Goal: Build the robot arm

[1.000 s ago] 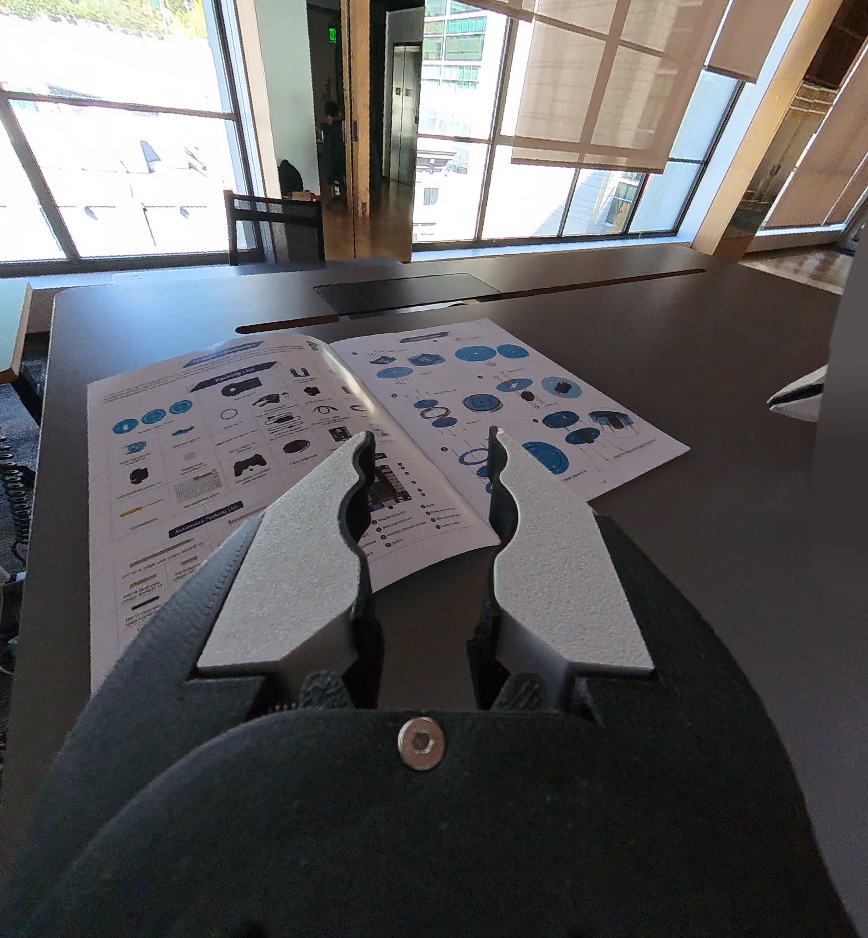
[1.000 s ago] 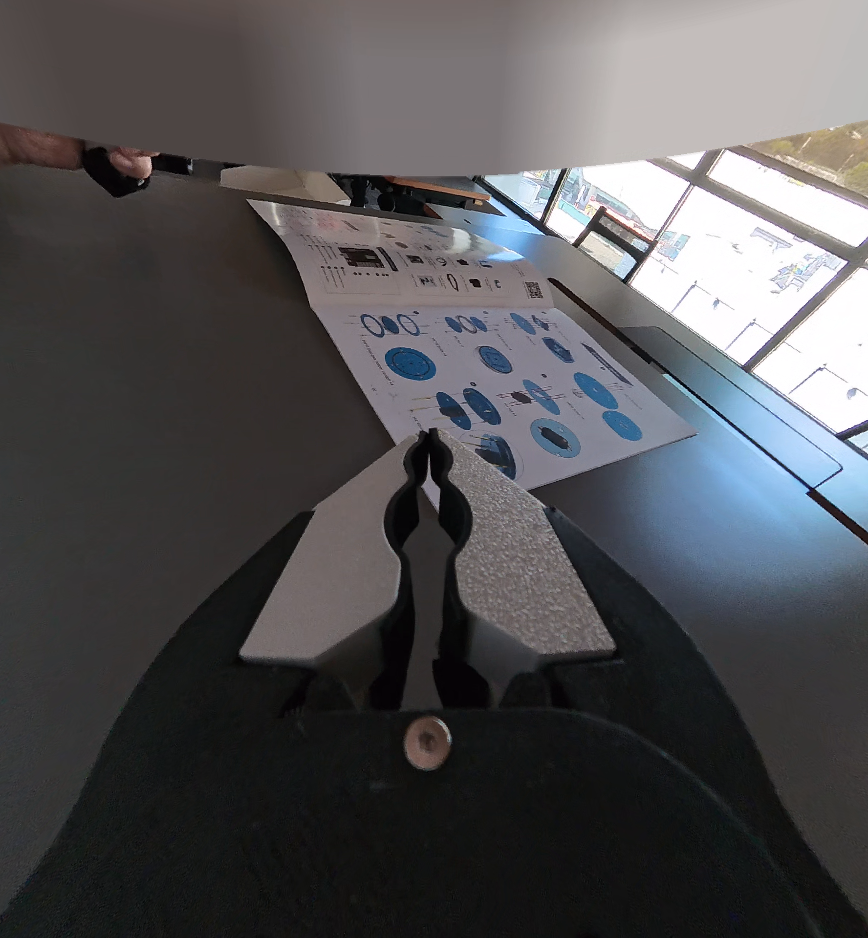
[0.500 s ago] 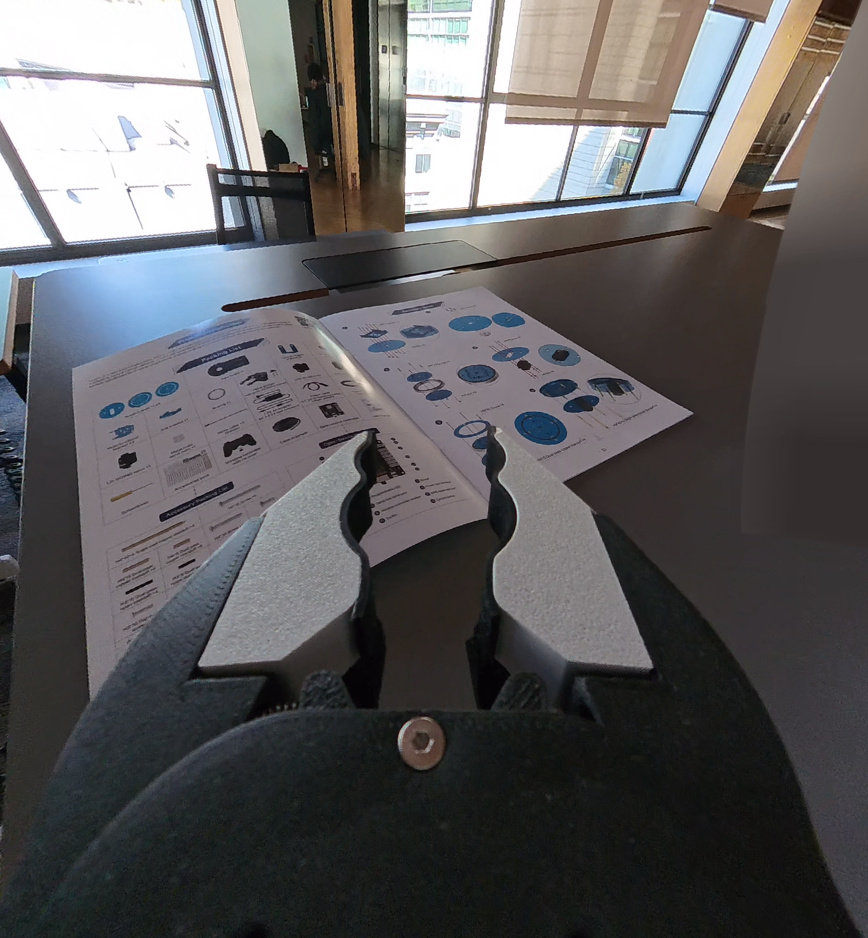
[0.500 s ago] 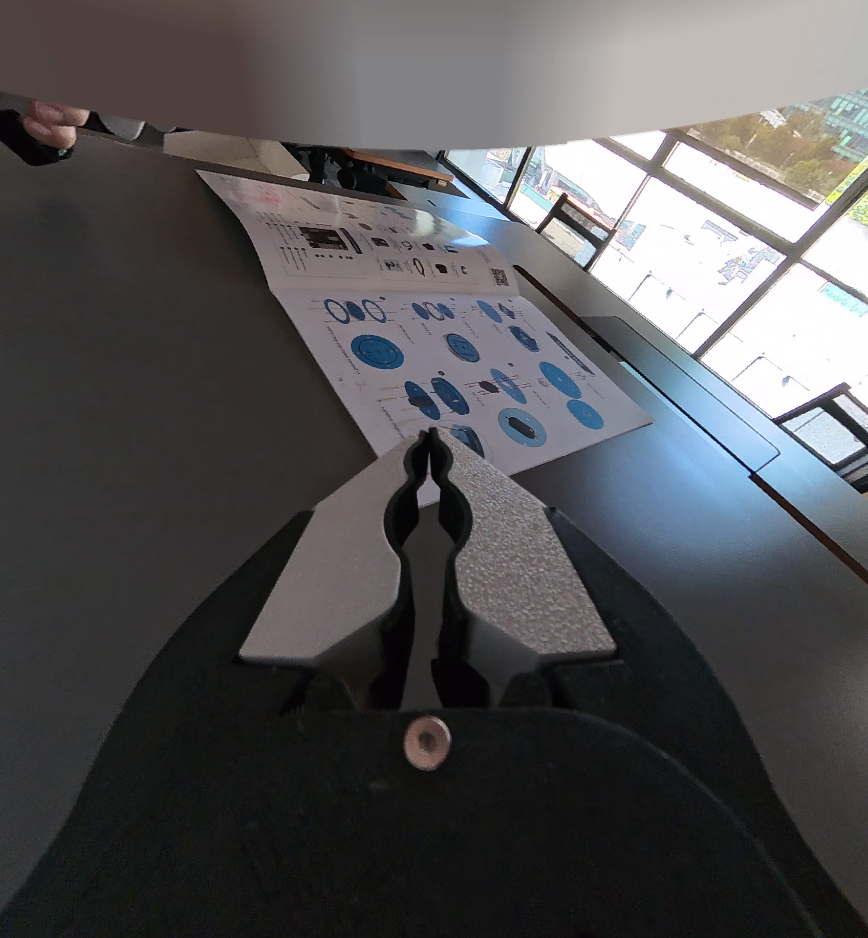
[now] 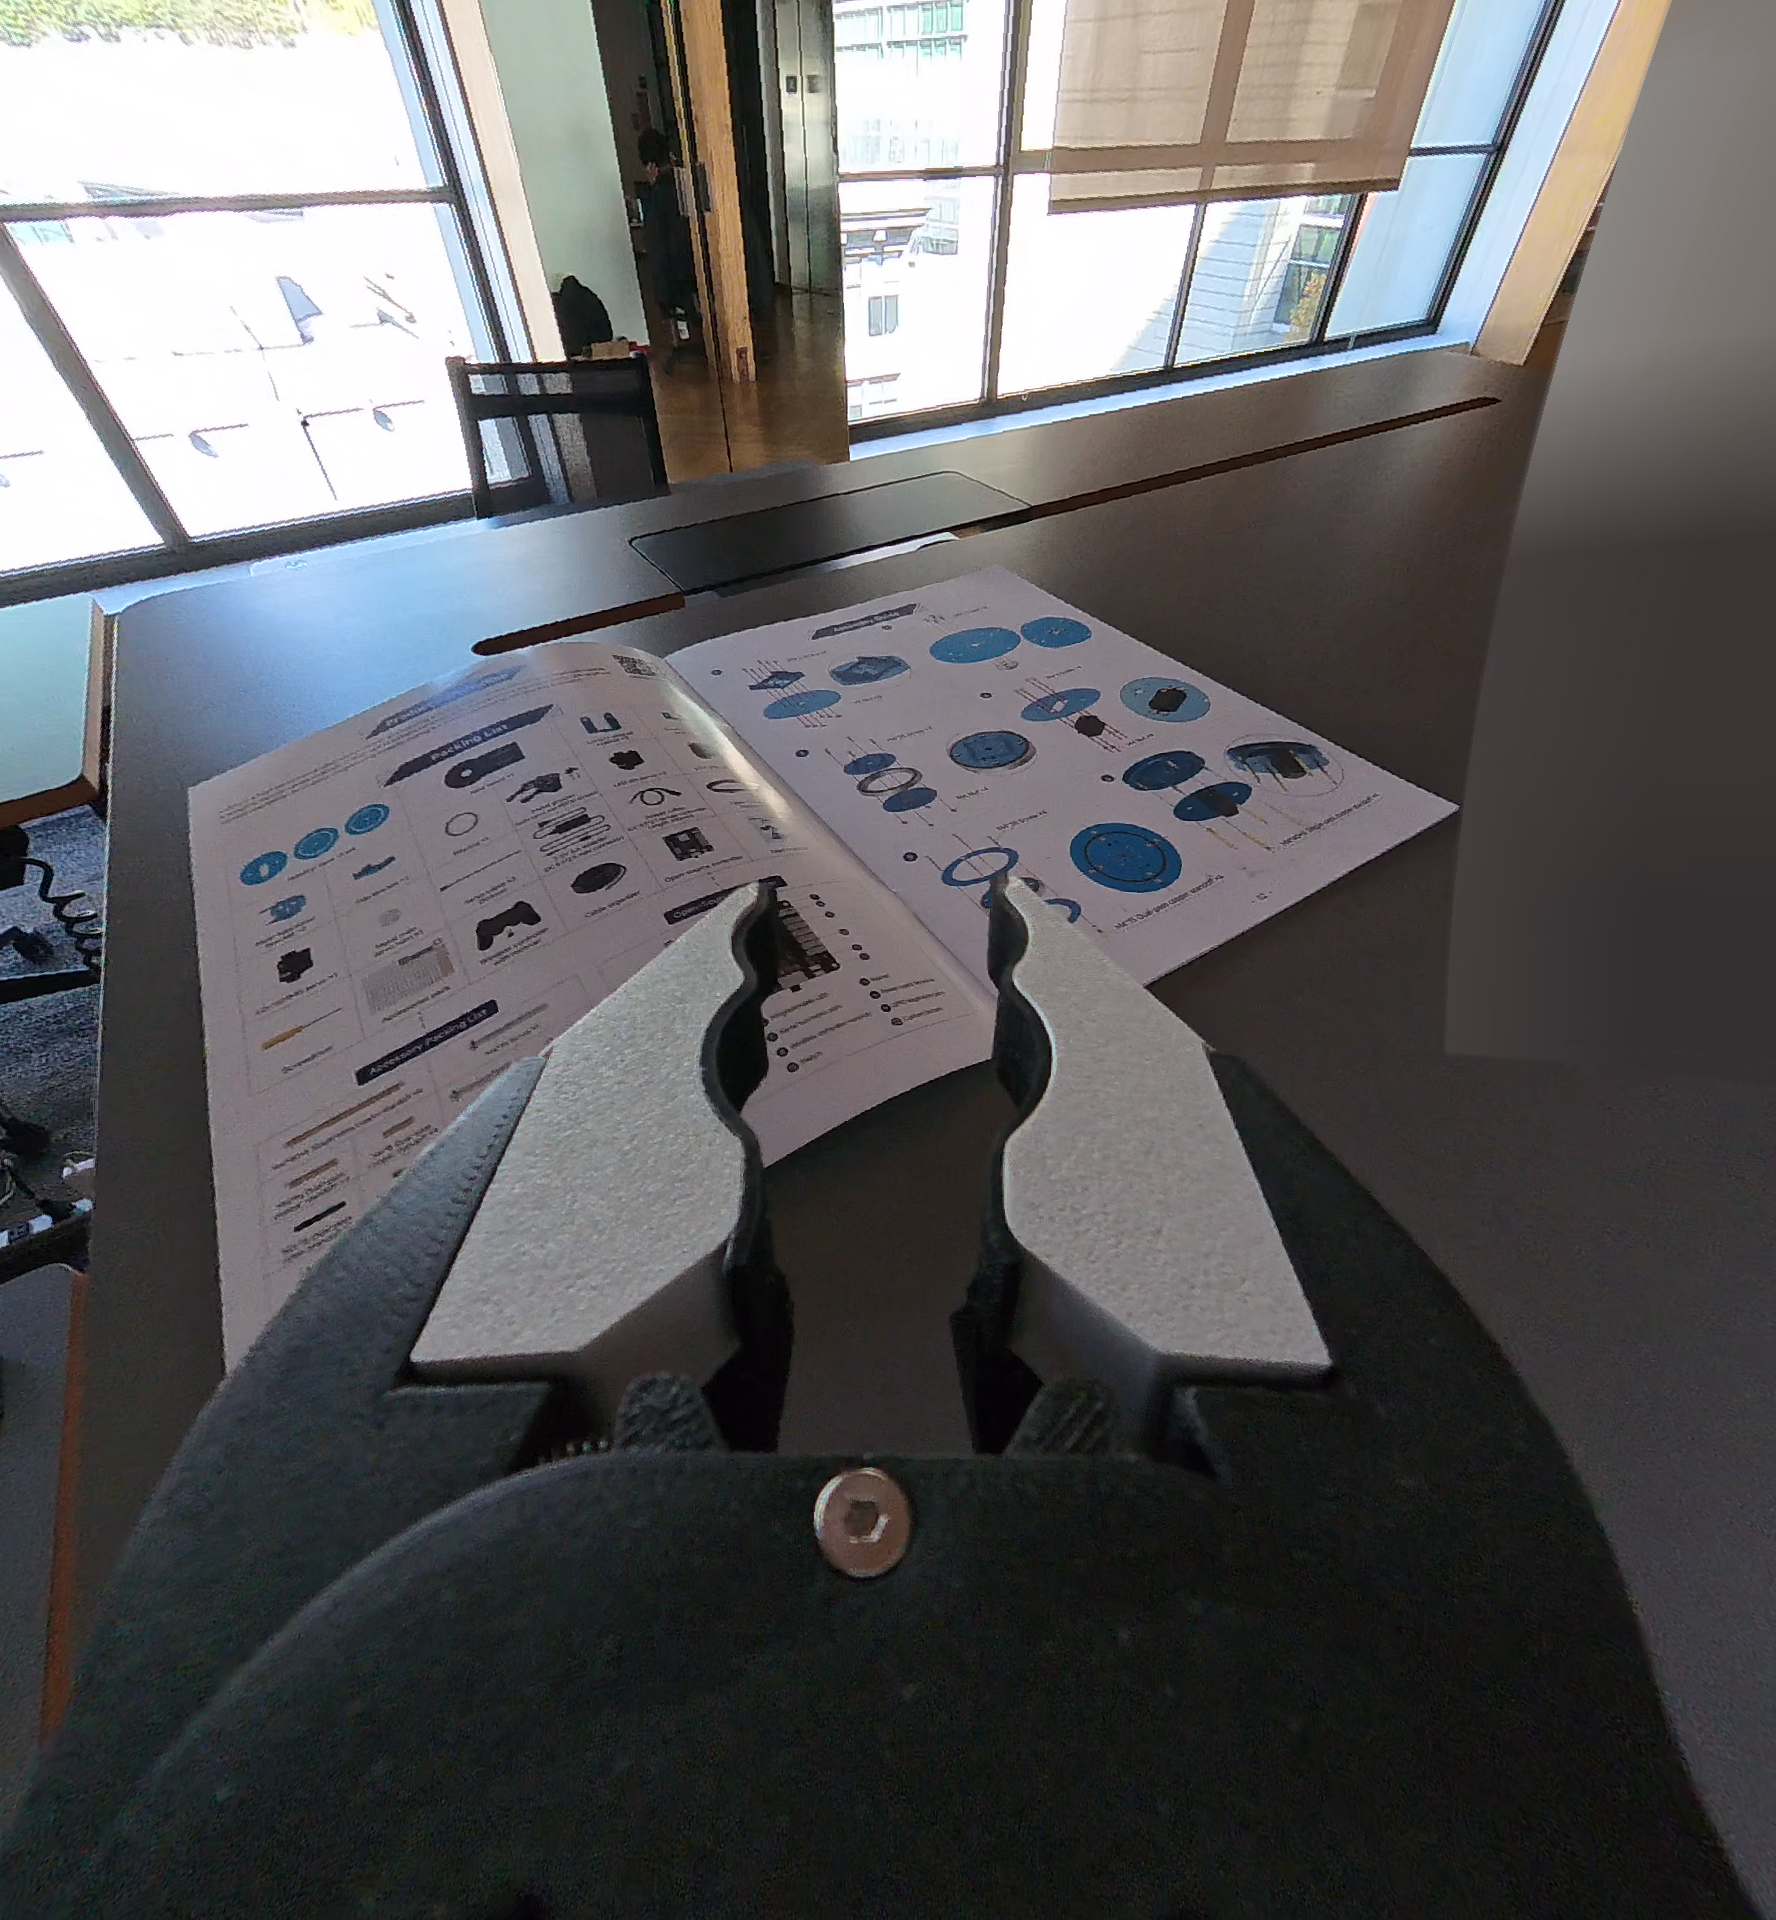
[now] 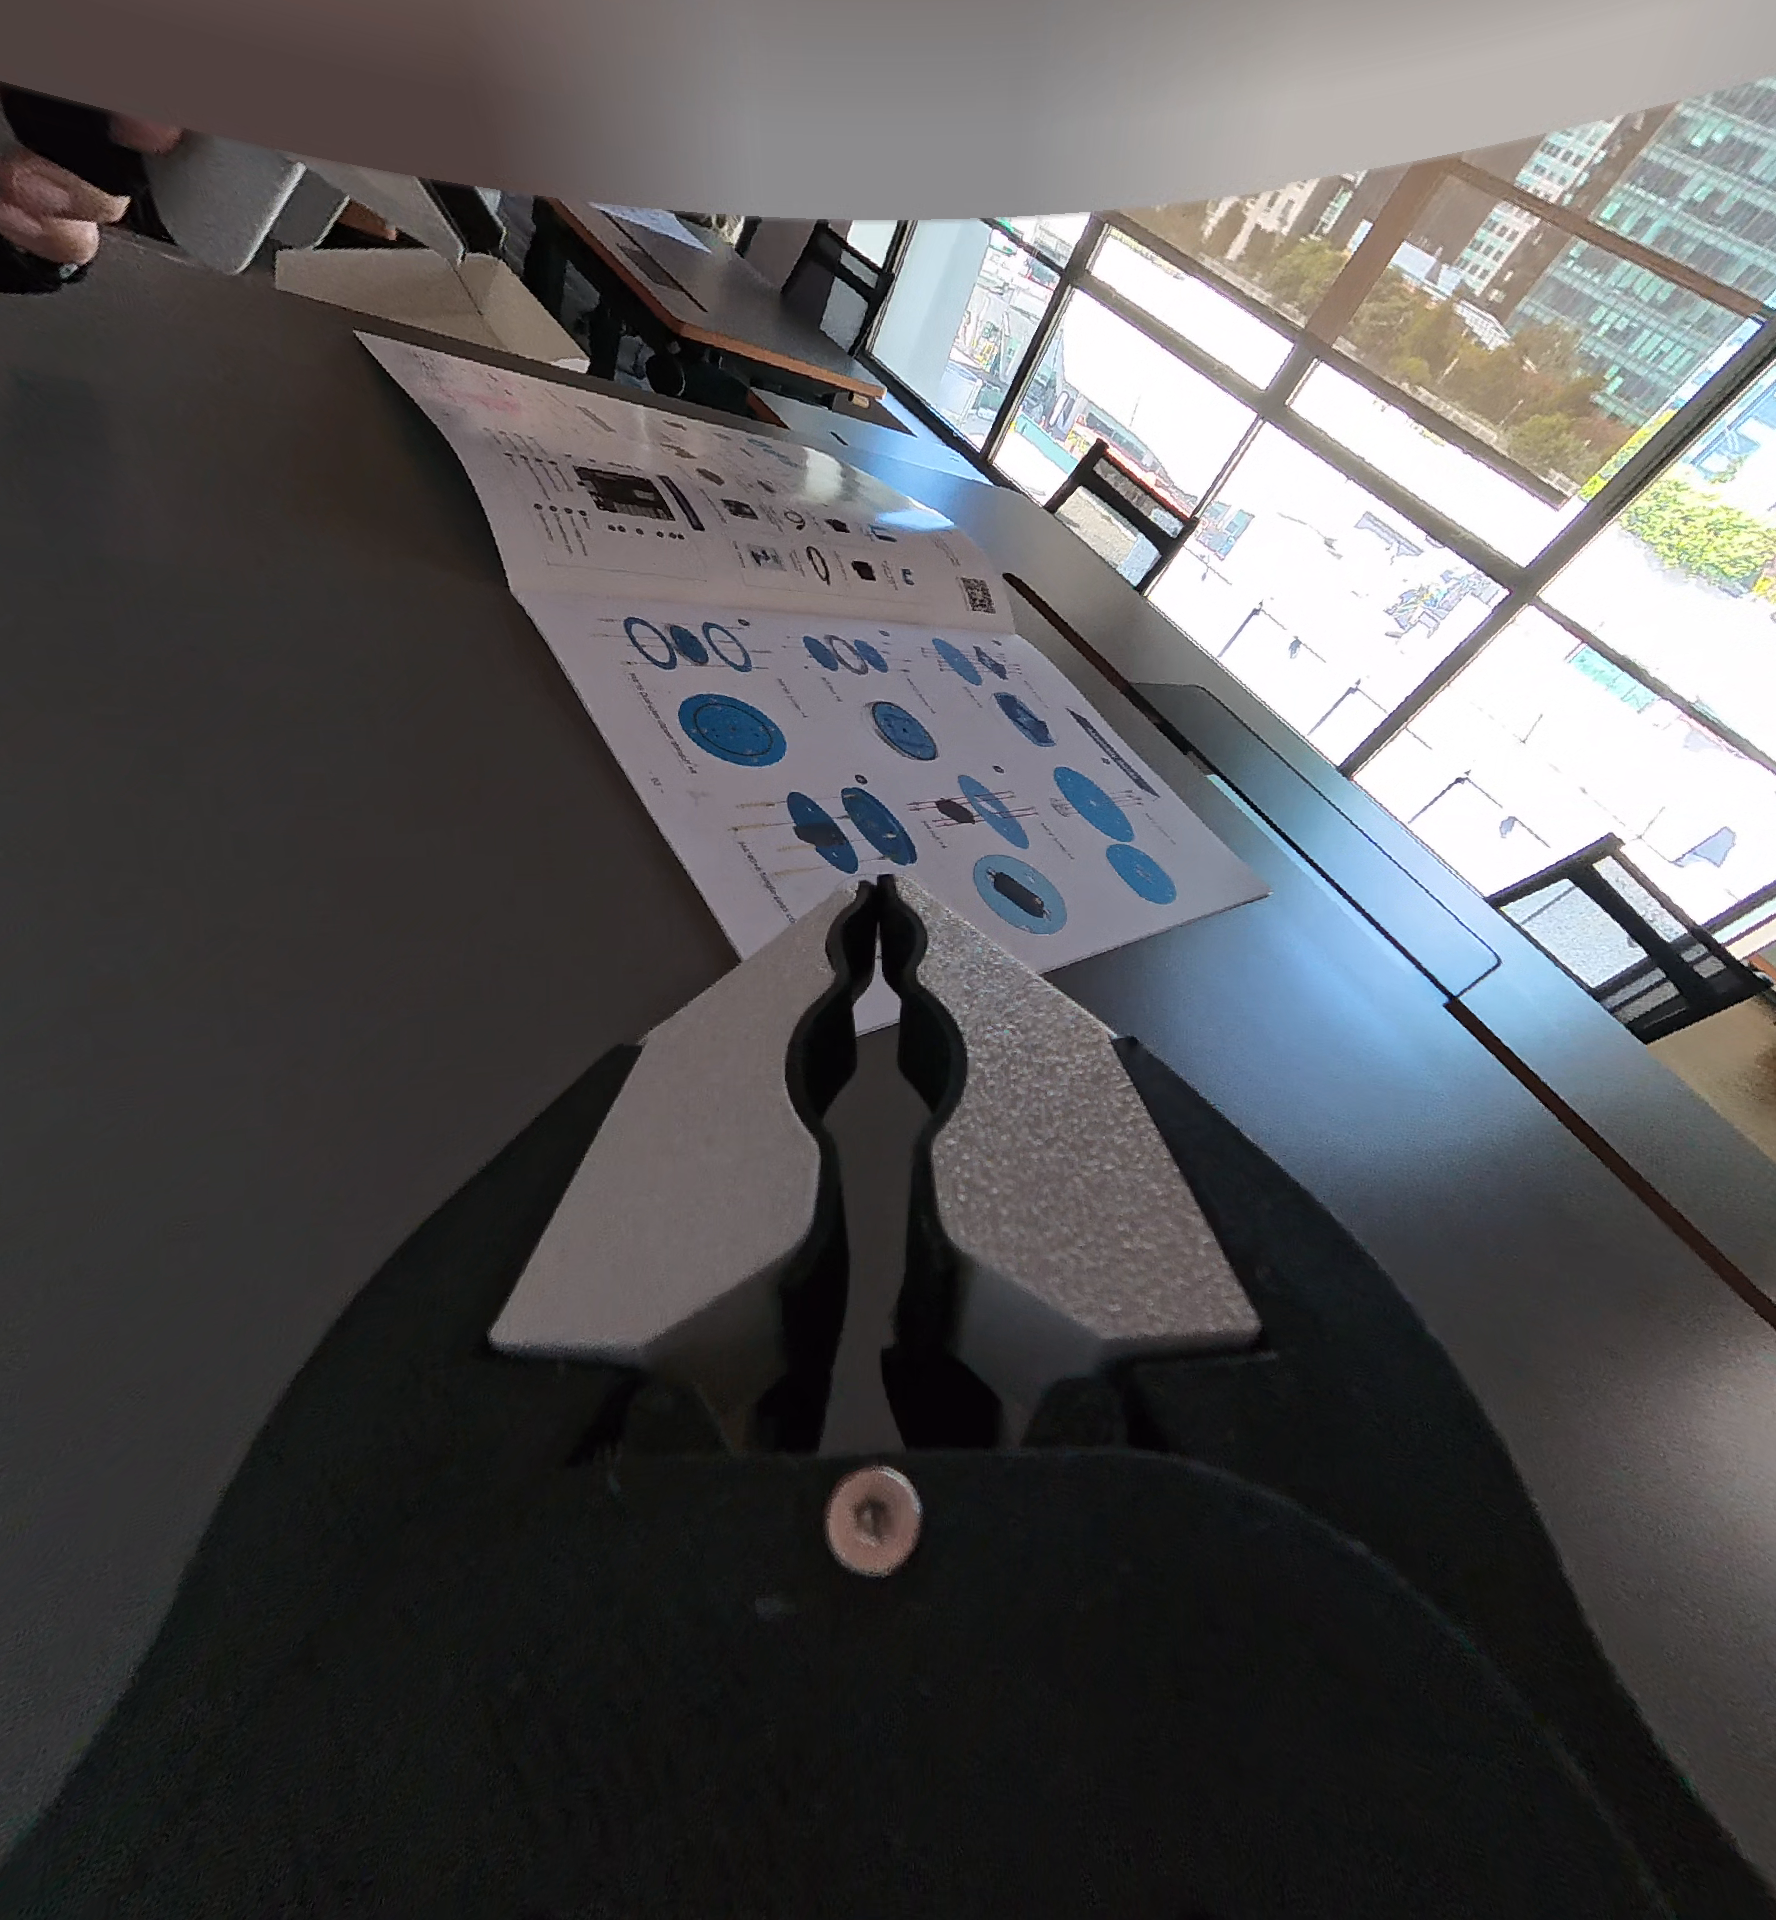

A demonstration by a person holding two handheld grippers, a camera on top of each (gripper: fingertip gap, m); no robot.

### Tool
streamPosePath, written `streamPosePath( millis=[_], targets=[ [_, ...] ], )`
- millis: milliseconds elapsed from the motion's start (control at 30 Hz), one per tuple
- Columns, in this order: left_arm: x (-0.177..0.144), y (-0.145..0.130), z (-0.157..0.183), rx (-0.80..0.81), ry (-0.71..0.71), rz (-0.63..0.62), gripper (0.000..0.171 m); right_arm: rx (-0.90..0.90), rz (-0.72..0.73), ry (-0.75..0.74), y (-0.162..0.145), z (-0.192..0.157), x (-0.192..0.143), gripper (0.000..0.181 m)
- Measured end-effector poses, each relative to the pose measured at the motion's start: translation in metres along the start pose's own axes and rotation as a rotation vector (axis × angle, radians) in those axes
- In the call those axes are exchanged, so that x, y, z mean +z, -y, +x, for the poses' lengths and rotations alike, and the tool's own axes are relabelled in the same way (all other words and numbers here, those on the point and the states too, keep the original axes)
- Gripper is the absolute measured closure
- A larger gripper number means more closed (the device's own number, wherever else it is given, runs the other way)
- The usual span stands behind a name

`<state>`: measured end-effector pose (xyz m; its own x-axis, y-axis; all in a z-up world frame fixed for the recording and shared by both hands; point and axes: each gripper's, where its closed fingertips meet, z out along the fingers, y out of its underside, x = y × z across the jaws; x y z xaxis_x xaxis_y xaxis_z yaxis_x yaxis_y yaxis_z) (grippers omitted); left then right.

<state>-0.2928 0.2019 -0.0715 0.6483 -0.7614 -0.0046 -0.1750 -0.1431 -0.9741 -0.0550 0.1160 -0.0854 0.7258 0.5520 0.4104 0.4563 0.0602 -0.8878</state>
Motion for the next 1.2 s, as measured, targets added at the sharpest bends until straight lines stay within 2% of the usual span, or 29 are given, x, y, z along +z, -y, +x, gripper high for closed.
streamPosePath(
  millis=[467,1200],
  targets=[
    [0.001,-0.001,0.002,0.012,-0.004,-0.002,0.134,0.023,-0.01,0.024,-0.003,-0.001,0.001,0.181],
    [0.0,-0.002,0.002,0.053,0.019,-0.01,0.138,0.057,-0.022,-0.032,-0.005,0.012,-0.003,0.181]
  ],
)
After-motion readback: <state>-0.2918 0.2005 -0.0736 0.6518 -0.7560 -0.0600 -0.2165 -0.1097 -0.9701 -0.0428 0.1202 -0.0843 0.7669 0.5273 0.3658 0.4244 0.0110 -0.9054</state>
